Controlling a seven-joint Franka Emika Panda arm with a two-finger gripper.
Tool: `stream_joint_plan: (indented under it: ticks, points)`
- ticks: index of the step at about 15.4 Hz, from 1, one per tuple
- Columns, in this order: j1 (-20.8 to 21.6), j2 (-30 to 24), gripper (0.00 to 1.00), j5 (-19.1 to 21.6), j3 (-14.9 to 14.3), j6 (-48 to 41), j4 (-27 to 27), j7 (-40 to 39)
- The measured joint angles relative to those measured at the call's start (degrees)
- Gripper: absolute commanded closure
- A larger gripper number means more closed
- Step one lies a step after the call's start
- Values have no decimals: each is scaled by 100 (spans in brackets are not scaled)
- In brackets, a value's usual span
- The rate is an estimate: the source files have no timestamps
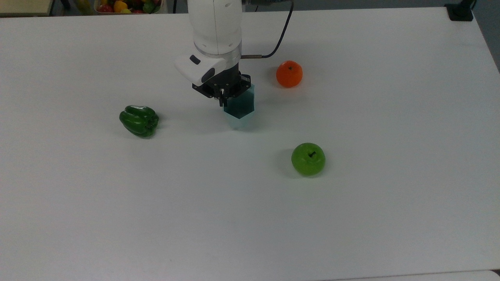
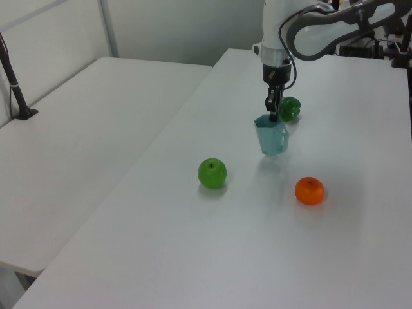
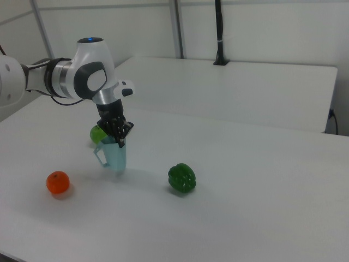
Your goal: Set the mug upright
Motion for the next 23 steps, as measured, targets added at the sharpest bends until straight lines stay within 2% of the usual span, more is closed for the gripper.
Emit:
stream_joint_plan:
  ticks: [1,3,4,6,8,9,10,16,23]
  points:
    - [0,18,87,0,0,101,-39,-7]
    - [1,56,78,0,0,258,-103,-25]
    - [0,71,67,-1,0,298,-114,-30]
    - [1,86,38,-14,0,317,-117,-51]
    - [0,85,18,-32,0,317,-117,-61]
    - [0,83,4,-33,-1,317,-117,-62]
    - [0,77,0,-33,-1,317,-115,-62]
    - [-20,-306,0,-33,-49,212,-66,-17]
    - [-491,-1067,0,-31,-62,-927,130,0]
